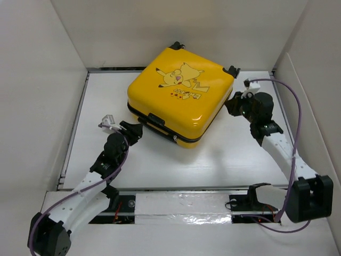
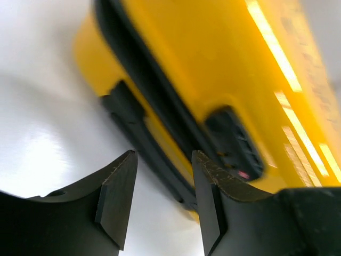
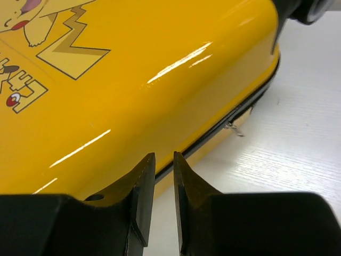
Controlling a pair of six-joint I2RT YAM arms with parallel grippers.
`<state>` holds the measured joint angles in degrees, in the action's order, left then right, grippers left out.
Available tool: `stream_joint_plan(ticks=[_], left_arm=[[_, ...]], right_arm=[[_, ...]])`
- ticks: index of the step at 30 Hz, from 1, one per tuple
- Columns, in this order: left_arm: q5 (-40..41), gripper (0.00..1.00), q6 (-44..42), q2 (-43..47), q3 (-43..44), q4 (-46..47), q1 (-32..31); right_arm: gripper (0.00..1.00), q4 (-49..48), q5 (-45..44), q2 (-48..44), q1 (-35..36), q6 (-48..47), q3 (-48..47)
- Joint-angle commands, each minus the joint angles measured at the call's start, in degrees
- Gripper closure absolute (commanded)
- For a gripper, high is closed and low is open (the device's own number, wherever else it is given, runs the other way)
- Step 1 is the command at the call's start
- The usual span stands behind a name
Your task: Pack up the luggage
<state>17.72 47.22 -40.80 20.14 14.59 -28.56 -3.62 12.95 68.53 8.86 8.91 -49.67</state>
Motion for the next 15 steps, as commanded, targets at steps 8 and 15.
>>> stream_joint_plan(ticks=[8, 15], left_arm=[[-16.48, 0.52, 1.29, -17.46, -0.98, 12.56, 7.20], [-17.10, 0.44, 2.61, -24.41, 0.43, 19.15, 4.74]], right_arm=[[0.74, -2.36, -0.21, -15.79, 3.35, 0.59, 11.69], [0.74, -2.45, 1.72, -16.06, 5.11, -0.12, 13.10]])
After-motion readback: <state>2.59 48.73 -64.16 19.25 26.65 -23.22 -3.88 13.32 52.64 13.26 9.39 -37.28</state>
